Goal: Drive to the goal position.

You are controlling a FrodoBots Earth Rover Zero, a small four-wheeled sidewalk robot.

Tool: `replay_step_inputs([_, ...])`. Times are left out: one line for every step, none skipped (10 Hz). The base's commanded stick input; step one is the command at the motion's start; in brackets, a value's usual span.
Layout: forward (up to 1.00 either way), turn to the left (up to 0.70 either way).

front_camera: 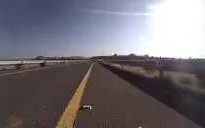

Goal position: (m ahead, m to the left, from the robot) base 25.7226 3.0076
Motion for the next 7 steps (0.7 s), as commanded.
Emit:
replay_step_inputs([0.70, 0.00])
replay_step_inputs([0.70, 0.00])
replay_step_inputs([0.70, 0.00])
replay_step_inputs([0.70, 0.00])
replay_step_inputs([0.70, 0.00])
replay_step_inputs([0.70, 0.00])
replay_step_inputs([0.70, 0.00])
